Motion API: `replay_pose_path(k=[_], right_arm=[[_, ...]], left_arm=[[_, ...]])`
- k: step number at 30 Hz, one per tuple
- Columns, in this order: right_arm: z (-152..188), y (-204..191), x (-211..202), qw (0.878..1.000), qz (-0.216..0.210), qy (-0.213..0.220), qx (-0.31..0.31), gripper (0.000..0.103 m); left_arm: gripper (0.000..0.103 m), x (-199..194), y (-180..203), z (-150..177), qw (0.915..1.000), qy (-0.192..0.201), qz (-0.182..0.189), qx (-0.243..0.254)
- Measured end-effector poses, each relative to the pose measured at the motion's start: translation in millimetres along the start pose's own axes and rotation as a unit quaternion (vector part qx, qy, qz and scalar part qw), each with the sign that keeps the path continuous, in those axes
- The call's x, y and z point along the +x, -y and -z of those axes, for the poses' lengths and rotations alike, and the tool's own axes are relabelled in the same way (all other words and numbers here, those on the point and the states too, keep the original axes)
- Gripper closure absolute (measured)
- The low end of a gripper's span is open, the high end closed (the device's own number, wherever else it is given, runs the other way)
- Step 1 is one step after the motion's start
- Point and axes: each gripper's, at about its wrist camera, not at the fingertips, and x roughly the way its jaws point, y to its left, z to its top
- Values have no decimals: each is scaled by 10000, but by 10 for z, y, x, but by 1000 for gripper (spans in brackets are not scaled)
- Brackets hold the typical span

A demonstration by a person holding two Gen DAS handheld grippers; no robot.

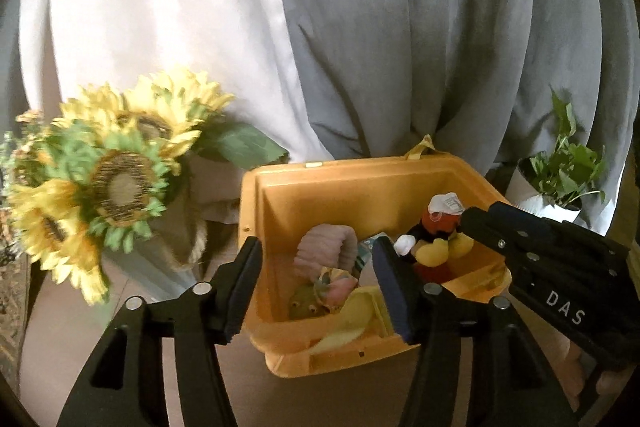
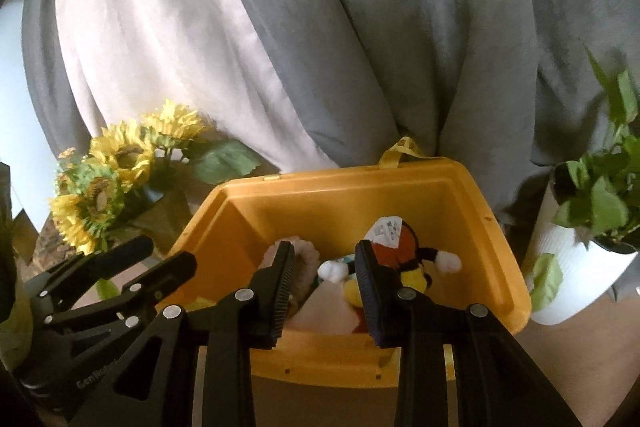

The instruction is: Organize soft objects

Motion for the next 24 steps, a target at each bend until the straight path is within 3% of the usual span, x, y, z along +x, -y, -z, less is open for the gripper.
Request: replay_pose_path(k=[2,4,10,15,24], right_arm=[[19,-29,-89,10000,10,38,-15,66],[49,-69,-217,10000,42,87,-18,55],[155,-156,-644,9997,114,229,17,43],[257,-193,-1009,9988,272,393,-65,32],[420,-155,-1572,9966,411,654,-274,19]], left_arm=[[45,-143,-4,15,9999,80,-61,-16],[42,-275,-2,28,9998,155,-159,-15],[29,-752,63,119,9977,446,-507,-34],[13,-1116,143,208,9949,626,-783,-140],[1,-1746,381,448,9852,996,-1359,-303]])
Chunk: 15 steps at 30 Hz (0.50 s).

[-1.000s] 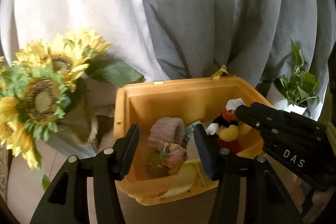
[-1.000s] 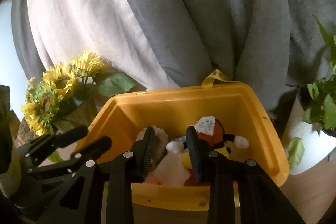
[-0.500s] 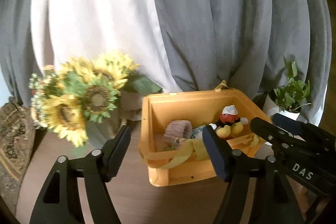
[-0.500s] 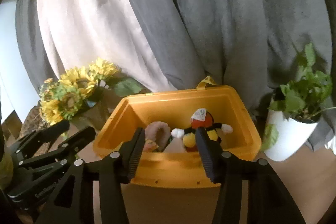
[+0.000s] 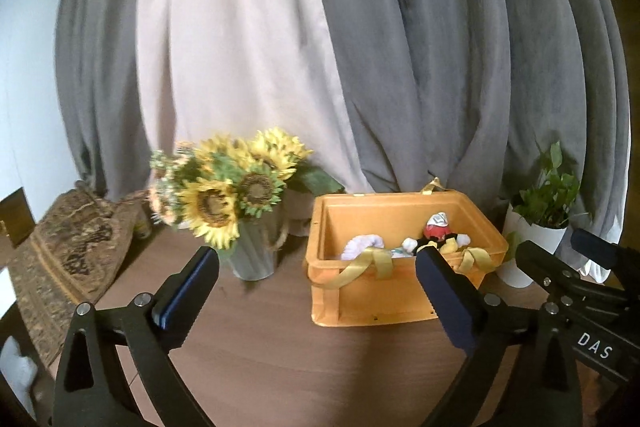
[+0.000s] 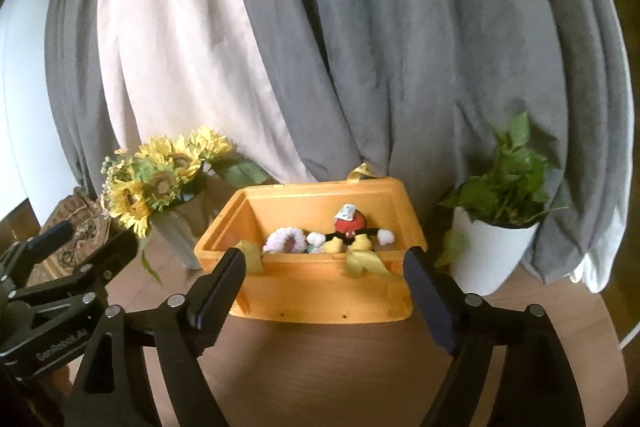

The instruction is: Organize soft objects

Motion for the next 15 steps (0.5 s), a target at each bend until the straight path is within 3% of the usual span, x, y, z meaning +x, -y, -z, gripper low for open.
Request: replay_pose_path(k=[8,15], right_arm=[[83,13,-410,9999,12,157,-19,16],[191,-88,-759,9992,253,285,147,16]], left_arm=[[0,-436,-31,87,9998,139,-127,-18],[0,-713,-211,157,9997,164,151,-27]])
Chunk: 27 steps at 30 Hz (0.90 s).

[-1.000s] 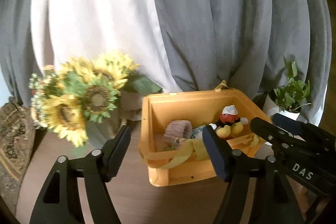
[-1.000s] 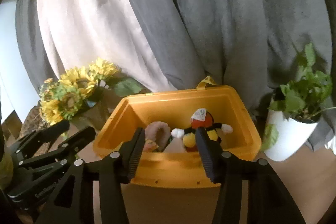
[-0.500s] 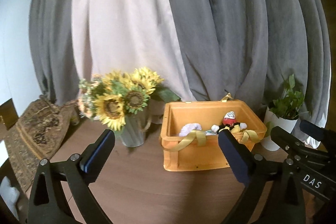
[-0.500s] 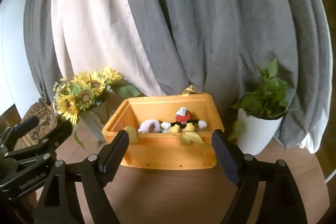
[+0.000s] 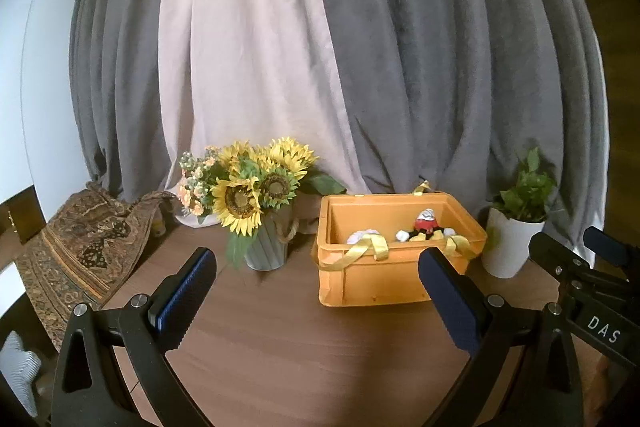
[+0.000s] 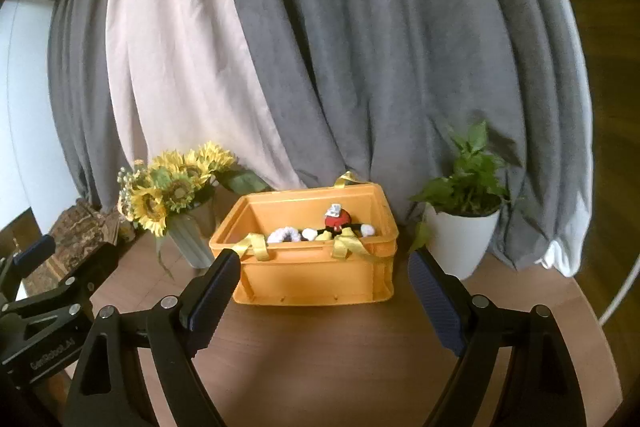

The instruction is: Organize soft objects

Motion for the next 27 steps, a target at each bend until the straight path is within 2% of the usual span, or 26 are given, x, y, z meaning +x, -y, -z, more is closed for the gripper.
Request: replay_pose_path(k=[15,27], right_arm=[[324,-551,-898,9979,575,265,132,16],[561,-842,-1572,9945,962,391,161,16]], left_arm=[[0,-697,-525,184,9986,34,487,188],[0,-1253,-756,320,9965,145,772,290]])
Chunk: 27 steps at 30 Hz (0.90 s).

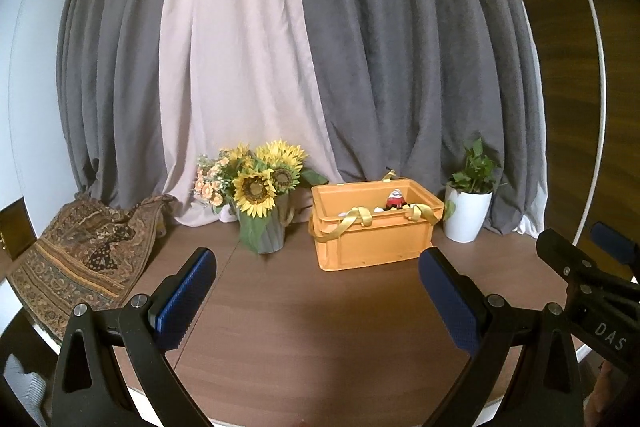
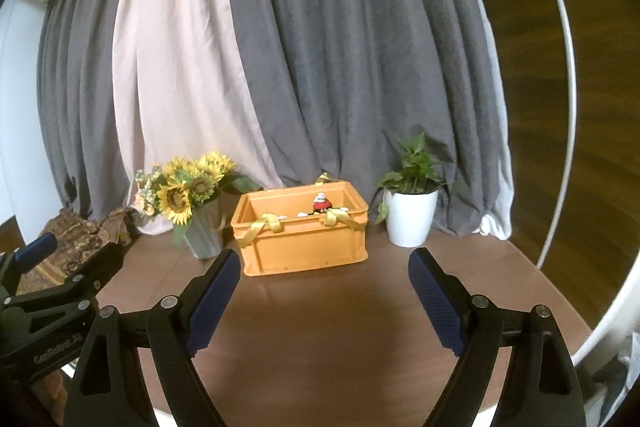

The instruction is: Organize soft objects

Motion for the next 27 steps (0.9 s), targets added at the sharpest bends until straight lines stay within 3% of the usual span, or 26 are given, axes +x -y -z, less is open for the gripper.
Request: replay_pose_path(k=[9,27], right_arm=[[72,28,-323,10000,-8,37,-22,16],[91,138,-531,9999,-129,78,-77,16]], left_arm=[[0,-264,33,47,10000,46,11,-7],[0,-523,156,77,9998,136,-97,-75]])
